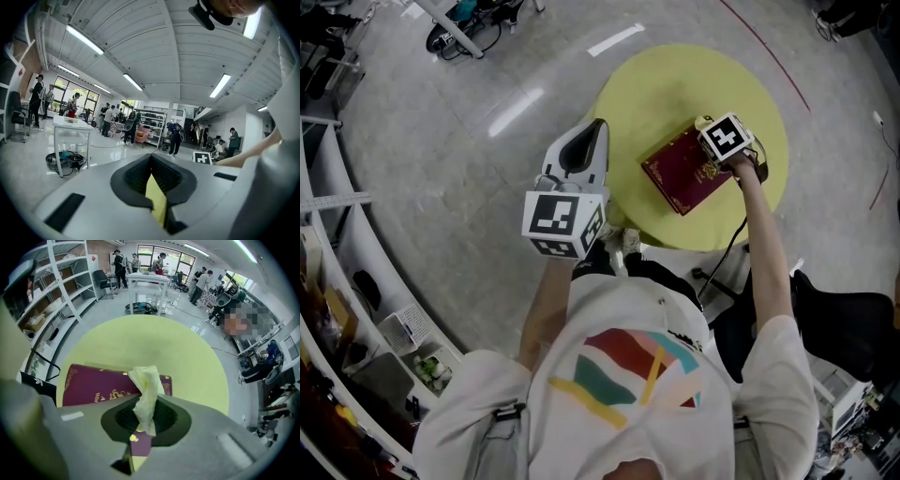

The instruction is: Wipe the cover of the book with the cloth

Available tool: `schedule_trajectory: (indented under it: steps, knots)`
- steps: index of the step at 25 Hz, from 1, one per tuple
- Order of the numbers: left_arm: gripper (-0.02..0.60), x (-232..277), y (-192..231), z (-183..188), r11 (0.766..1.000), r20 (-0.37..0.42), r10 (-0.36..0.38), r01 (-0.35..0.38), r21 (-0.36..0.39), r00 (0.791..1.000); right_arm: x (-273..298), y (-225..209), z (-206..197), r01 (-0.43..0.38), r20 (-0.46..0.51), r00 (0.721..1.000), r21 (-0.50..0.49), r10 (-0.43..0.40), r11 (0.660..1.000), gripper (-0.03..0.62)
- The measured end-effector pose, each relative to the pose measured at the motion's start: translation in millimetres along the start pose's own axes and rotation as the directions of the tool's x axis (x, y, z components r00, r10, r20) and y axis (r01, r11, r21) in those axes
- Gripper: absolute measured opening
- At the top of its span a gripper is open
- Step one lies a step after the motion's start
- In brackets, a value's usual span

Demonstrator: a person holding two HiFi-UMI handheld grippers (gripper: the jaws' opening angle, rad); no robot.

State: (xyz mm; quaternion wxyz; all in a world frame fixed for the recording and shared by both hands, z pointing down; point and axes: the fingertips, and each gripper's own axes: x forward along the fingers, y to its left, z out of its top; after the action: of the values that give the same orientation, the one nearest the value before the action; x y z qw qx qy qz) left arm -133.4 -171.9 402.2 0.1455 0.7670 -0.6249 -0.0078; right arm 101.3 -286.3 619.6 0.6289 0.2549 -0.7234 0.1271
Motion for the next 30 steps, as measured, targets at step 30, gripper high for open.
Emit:
schedule_trajectory:
  steps: [30]
  knots:
    - [0.015,-14,6,28,0.999,0.095,0.005,0.0,-0.05,0.995,-27,191,5,-0.369,0.042,0.925,-0.13,0.377,0.92,0.028]
